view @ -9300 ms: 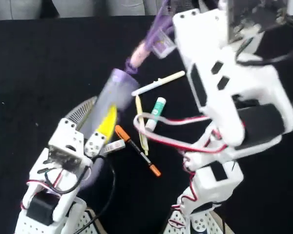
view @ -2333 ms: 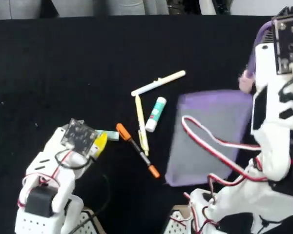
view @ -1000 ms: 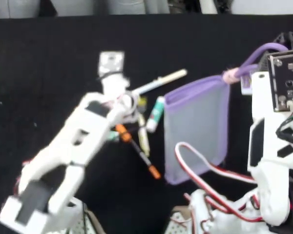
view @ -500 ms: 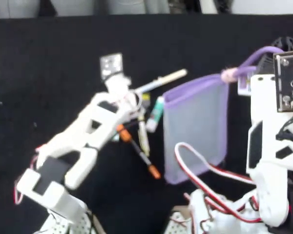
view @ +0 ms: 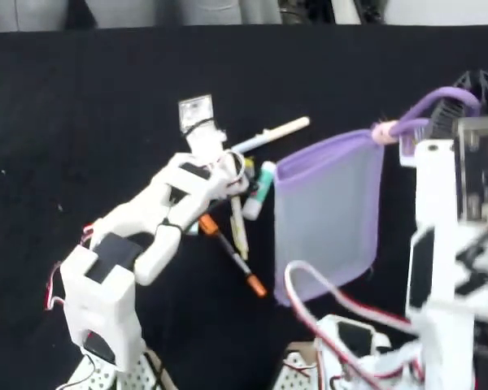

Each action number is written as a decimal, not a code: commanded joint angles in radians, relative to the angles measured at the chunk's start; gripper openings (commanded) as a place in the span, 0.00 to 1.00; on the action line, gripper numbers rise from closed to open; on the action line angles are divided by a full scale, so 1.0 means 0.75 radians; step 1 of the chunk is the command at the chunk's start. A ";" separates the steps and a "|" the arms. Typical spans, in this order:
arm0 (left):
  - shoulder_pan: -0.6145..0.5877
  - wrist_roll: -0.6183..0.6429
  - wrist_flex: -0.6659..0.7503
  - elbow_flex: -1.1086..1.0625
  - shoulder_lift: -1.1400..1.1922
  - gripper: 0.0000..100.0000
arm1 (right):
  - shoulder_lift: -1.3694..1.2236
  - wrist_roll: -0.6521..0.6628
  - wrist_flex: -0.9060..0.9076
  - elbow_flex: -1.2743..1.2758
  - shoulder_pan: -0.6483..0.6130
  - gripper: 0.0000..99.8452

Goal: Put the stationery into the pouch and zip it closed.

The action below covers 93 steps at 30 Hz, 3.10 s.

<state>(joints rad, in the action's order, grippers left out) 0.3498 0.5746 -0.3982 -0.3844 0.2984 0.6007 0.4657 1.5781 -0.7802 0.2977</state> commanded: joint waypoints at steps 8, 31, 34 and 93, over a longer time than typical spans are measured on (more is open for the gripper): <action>-0.007 0.008 0.012 0.085 -0.004 0.11 | 0.089 -0.006 -0.002 0.032 0.020 0.01; -0.124 0.008 -0.108 0.046 -0.260 0.03 | 0.095 -0.014 0.027 0.075 0.012 0.01; -0.167 0.006 -0.125 -0.044 -0.487 0.03 | 0.095 -0.020 0.037 0.069 0.010 0.01; 0.615 -0.630 0.475 -0.244 -1.946 0.03 | 0.357 -0.137 0.194 0.244 -0.260 0.01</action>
<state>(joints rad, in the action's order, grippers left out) 0.7948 0.1082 -0.0606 -0.6237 -1.1653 0.8355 0.3721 1.7177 -0.6053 0.1120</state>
